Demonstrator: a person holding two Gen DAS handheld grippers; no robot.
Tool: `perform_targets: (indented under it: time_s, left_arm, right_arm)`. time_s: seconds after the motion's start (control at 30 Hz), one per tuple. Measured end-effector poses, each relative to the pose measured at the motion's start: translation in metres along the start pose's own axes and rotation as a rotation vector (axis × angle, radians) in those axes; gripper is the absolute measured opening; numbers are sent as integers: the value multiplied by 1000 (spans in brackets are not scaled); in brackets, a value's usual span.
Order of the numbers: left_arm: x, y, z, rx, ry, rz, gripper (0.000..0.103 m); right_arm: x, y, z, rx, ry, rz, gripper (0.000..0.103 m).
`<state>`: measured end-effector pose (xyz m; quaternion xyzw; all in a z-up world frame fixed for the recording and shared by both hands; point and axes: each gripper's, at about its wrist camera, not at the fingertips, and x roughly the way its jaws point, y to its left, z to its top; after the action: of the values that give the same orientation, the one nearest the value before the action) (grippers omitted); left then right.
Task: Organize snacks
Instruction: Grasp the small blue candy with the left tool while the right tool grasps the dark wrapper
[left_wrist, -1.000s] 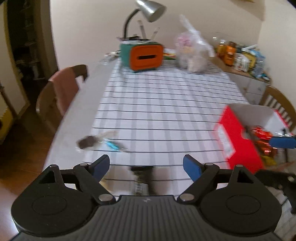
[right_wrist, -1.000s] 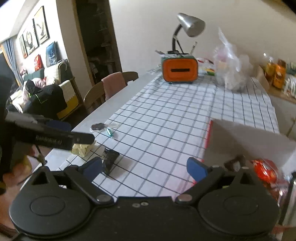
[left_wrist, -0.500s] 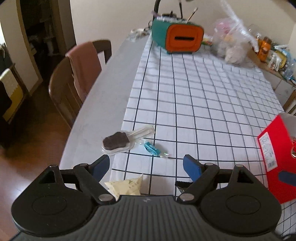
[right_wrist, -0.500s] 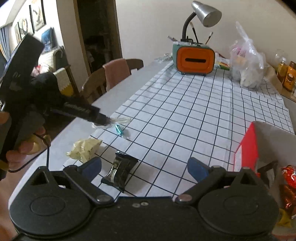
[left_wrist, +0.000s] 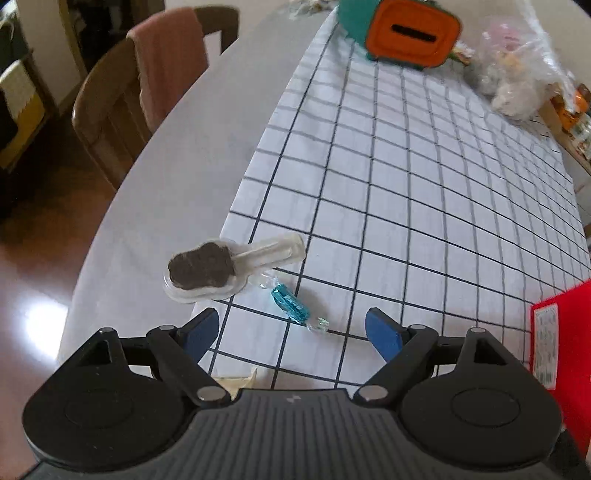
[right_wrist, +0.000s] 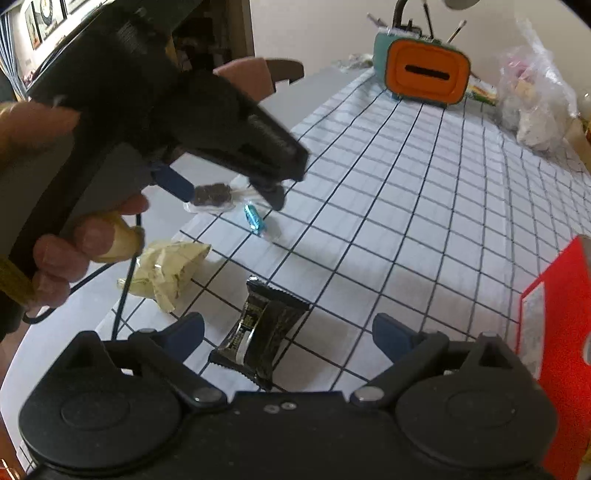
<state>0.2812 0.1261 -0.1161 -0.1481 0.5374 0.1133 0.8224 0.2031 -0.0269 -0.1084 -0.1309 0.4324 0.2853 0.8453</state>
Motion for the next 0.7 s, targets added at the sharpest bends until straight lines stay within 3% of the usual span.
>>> perform_targets:
  time_s: [0.13, 0.27, 0.4, 0.7]
  left_arm:
    - [13, 0, 5, -16, 23, 14, 84]
    - [22, -1, 8, -15, 46, 25, 62]
    - [28, -3, 7, -1, 49, 43, 58]
    - [36, 1, 3, -13, 59, 72, 33]
  right_arm:
    - [20, 2, 6, 23, 71, 6, 91]
    - [36, 3, 8, 40, 124, -17, 82]
    - [44, 5, 8, 34, 156, -16, 78]
    - [57, 12, 7, 17, 189, -9, 57]
